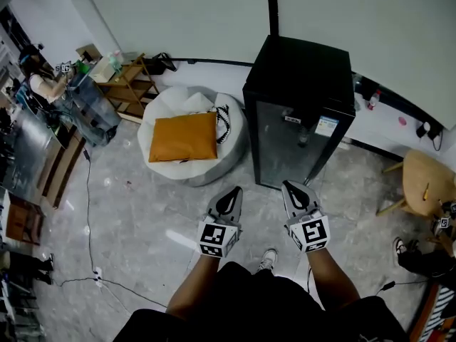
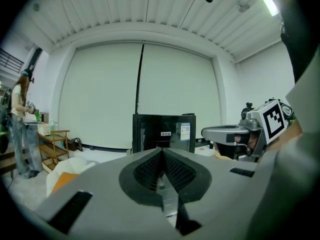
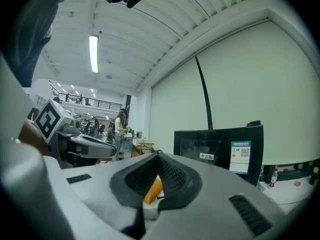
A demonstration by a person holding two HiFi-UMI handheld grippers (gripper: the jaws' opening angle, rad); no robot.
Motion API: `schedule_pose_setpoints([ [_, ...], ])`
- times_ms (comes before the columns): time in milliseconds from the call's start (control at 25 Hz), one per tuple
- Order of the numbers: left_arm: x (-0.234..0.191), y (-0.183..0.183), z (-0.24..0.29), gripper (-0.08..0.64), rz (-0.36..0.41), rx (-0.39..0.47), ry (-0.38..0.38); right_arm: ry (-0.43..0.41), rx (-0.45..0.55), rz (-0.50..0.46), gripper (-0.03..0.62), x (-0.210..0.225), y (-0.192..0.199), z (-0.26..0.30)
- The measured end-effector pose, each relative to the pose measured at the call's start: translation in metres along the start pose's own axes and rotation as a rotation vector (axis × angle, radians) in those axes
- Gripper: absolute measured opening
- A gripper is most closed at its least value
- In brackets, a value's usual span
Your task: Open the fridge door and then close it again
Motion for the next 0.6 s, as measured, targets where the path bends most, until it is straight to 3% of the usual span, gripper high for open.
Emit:
schedule_pose_setpoints([
  [280,-0.007,0.009,0.019,0.021,-0.007,-0.045,-0.023,-0.003,-0.008,0.014,0.018,0.01,0.006,0.009],
  [600,-0.036,0.011,0.049,0.022,-0.015,-0.071,0.024,0.007,-0.027,0.0,0.018,0.013,0.009,0.039],
])
Point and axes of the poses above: the fingertips, and each gripper's own axes: z forward along the fingers, x to its right, y out of its underside, the point moved 8 cm from there along -z, backward along the fingers
